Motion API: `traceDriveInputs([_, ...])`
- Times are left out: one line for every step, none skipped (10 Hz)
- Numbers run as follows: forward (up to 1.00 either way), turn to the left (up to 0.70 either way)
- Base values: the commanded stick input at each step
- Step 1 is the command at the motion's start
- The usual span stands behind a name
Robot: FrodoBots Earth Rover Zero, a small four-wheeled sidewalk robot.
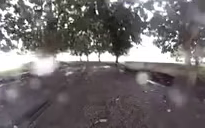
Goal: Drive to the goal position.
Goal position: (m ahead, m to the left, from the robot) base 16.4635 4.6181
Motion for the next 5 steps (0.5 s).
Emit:
traceDriveInputs([0.7,0.0])
traceDriveInputs([0.7,0.0])
traceDriveInputs([0.7,0.0])
traceDriveInputs([0.7,0.0])
traceDriveInputs([0.7,0.0])
